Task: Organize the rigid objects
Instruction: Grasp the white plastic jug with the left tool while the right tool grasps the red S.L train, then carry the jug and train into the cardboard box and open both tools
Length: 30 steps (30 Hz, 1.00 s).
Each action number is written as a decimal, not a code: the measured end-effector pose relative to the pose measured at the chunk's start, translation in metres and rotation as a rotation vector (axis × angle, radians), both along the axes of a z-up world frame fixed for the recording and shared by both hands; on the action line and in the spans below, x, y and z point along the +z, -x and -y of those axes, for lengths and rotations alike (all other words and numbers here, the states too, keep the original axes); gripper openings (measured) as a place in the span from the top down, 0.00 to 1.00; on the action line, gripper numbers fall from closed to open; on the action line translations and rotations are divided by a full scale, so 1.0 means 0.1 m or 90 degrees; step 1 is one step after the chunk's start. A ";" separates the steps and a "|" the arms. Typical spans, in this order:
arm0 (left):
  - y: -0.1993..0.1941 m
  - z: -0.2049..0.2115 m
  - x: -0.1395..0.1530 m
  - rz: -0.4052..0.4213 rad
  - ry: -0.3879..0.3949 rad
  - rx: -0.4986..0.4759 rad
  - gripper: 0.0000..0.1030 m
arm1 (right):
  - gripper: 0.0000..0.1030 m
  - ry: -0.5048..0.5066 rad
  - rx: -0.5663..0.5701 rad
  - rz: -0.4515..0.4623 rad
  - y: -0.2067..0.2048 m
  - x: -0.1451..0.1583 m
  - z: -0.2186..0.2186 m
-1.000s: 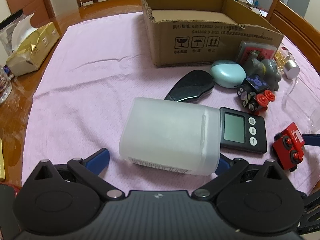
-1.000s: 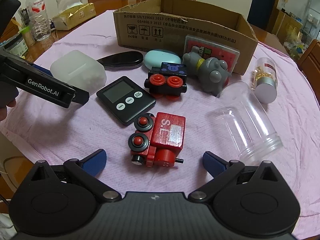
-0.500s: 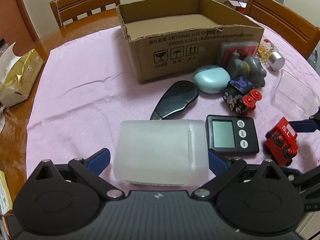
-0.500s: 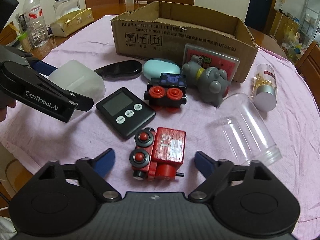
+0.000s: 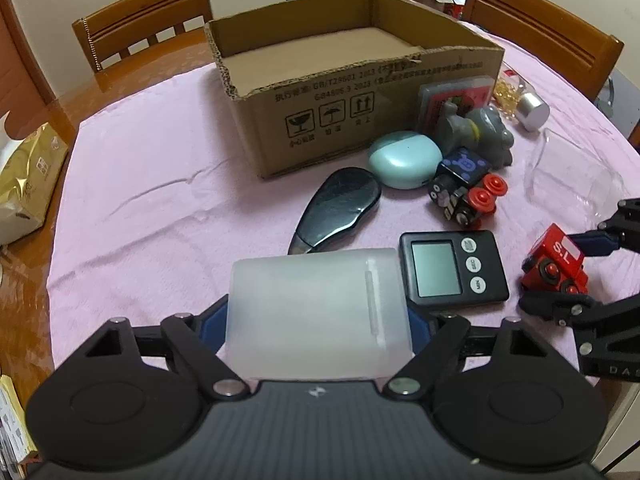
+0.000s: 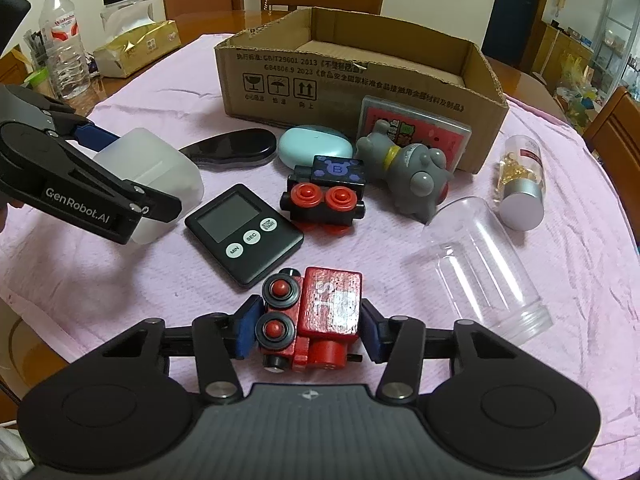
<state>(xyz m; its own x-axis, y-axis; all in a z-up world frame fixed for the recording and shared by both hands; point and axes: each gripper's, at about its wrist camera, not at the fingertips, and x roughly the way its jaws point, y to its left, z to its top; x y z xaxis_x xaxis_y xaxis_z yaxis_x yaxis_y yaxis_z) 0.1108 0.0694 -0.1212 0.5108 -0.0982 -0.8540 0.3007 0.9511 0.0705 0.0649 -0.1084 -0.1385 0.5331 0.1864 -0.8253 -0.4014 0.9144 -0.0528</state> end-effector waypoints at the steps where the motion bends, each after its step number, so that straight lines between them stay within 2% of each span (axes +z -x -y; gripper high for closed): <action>1: 0.00 0.00 0.00 -0.002 0.000 -0.004 0.19 | 0.46 0.001 0.000 -0.002 0.00 0.00 0.00; 10: -0.04 -0.09 0.10 -0.028 0.022 -0.043 0.20 | 0.46 0.014 -0.014 -0.018 -0.06 0.10 0.00; 16: -0.08 -0.11 0.33 -0.026 0.022 -0.060 0.20 | 0.46 0.028 0.007 -0.019 -0.09 0.30 0.00; 25: -0.28 -0.01 0.86 0.016 0.021 -0.051 0.20 | 0.46 0.005 0.079 -0.018 -0.44 0.67 0.08; 30: -0.57 0.06 1.16 0.060 0.022 -0.034 0.20 | 0.46 0.000 0.119 -0.001 -0.73 0.91 0.12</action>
